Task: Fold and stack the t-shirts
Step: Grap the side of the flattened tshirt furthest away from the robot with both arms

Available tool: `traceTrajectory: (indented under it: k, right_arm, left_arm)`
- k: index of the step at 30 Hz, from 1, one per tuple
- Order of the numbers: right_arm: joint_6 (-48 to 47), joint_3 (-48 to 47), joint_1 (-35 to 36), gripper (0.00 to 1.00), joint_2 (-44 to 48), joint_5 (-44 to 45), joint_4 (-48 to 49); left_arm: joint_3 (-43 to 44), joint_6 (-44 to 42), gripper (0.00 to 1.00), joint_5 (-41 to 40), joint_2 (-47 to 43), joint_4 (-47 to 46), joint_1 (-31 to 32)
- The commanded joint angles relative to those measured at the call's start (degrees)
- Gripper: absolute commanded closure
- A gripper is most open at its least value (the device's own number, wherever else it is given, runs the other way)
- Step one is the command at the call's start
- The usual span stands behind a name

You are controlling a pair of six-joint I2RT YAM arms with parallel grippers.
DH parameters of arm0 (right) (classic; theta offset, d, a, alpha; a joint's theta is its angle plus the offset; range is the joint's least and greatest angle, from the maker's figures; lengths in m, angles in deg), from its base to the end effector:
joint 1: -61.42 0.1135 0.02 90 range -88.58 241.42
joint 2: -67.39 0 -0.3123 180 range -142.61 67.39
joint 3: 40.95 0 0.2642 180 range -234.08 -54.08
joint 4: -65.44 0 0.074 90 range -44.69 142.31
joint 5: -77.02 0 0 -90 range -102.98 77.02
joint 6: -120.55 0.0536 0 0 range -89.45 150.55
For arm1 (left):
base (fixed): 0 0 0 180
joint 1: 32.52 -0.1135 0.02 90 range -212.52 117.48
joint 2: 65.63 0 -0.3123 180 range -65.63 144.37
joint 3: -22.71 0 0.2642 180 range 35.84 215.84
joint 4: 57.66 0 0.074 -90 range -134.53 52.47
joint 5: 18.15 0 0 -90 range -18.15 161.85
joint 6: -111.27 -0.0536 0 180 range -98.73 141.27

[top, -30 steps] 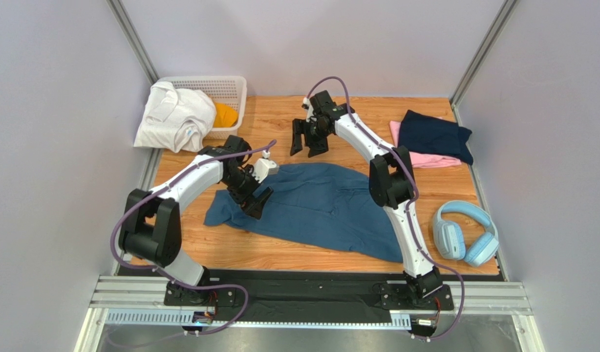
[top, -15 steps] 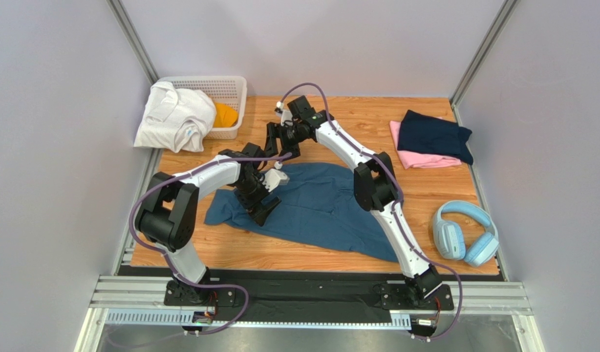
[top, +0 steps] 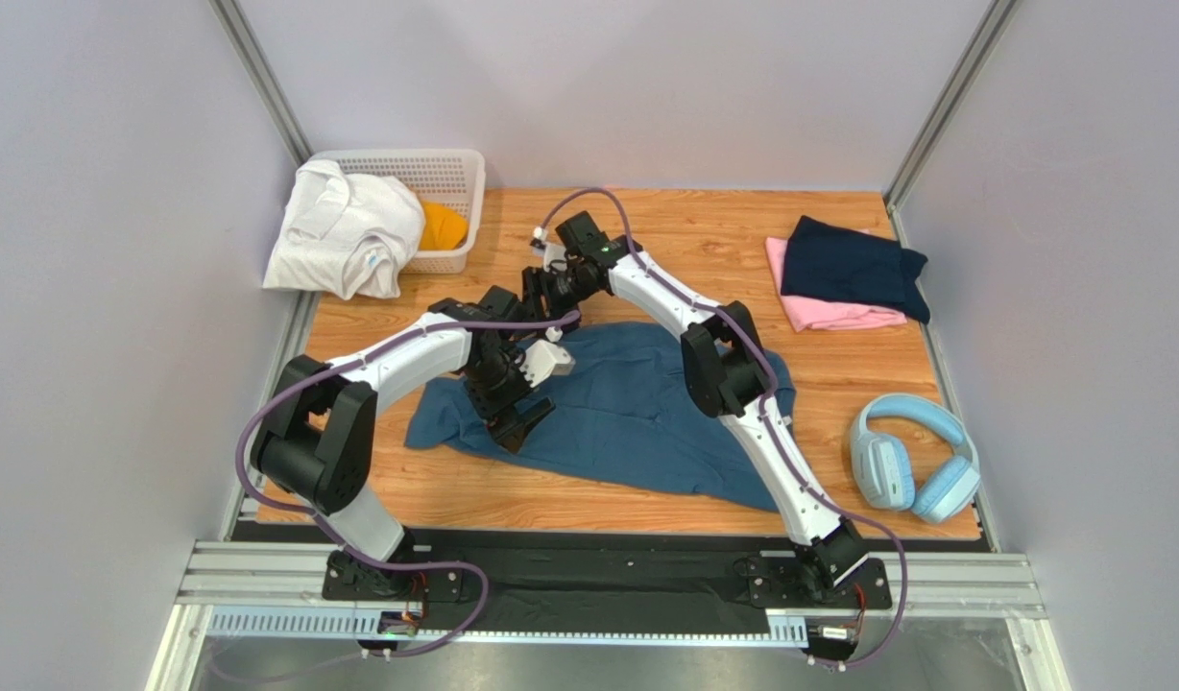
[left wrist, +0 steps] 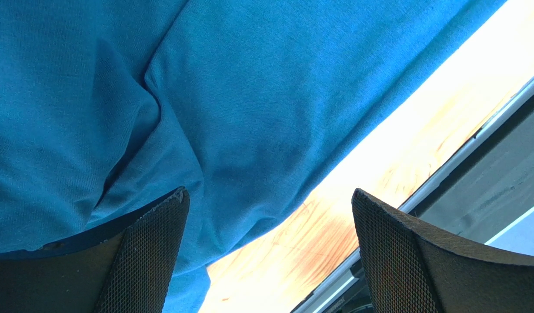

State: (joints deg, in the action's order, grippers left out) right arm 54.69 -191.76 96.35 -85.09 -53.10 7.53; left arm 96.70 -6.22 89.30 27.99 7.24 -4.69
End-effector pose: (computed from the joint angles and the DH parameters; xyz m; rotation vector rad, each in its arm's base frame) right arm 0.4879 0.3829 0.1509 -0.5320 2.7203 1.2460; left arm 0.2582 -0.1545 0.2119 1.4181 2.6582 -0.4628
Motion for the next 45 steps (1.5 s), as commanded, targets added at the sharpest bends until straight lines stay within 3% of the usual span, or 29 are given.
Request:
traceTrajectory:
  k: [1, 3, 4, 5, 13, 17, 19, 22, 31, 37, 41, 44, 45]
  right_arm:
    - [-2.3, 5.0, 1.5, 0.62, 3.2, -4.0, -0.9]
    - [-3.4, 7.2, 1.4, 0.78, 5.7, -3.3, -1.2]
    - [-3.9, 8.5, 1.4, 0.93, 6.4, -3.0, -1.5]
    - [-4.3, 9.0, 1.4, 1.00, 7.1, -2.0, -2.5]
    - [-6.6, 13.4, 1.1, 1.00, 16.9, 0.1, -5.3]
    - [-6.7, 16.9, 1.2, 1.00, 23.1, 1.0, -5.2]
    - [-6.6, 19.2, 1.7, 1.00, 24.7, 1.1, -5.2]
    - [-6.8, 22.4, 3.3, 1.00, 27.3, 1.8, -5.1]
    - [-8.2, 27.2, 9.7, 1.00, 30.5, 5.2, -5.6]
    - [-8.5, 29.5, 10.7, 1.00, 32.8, 6.9, -6.8]
    - [-8.5, 35.9, 11.5, 1.00, 35.3, 7.6, -6.4]
    - [-7.6, 41.7, 12.3, 0.94, 36.4, 7.2, -5.2]
    - [-7.4, 43.9, 12.9, 0.86, 36.2, 7.1, -5.1]
  left_arm:
    - [0.6, -1.6, 0.00, 0.4, -1.9, 1.1, 0.4]
    - [0.3, -1.5, 0.00, 0.2, -1.6, 1.0, 0.4]
    - [0.3, -1.7, 0.00, 0.0, -1.7, 0.8, 0.4]
    - [0.1, -1.6, 0.00, -0.1, -1.6, 0.6, 0.4]
    - [2.1, -0.6, 0.00, -1.2, -5.7, -2.1, -2.6]
    - [11.8, 4.4, 0.00, 3.7, -6.5, -2.6, -16.7]
    - [16.3, 5.3, 0.00, 0.8, -5.1, -3.2, -18.9]
    - [19.0, 5.9, 0.00, -3.5, -2.4, -3.4, -19.3]
    - [19.4, 9.0, 0.00, 3.4, 3.4, -3.5, -18.5]
    - [21.1, 10.0, 0.00, 3.3, 9.0, -3.4, -15.2]
    - [23.6, 10.7, 0.00, 2.8, 12.6, -2.6, -14.6]
    - [23.6, 10.8, 0.00, 2.6, 12.9, -2.4, -14.0]
    - [23.6, 10.7, 0.00, 2.2, 12.8, -2.2, -13.8]
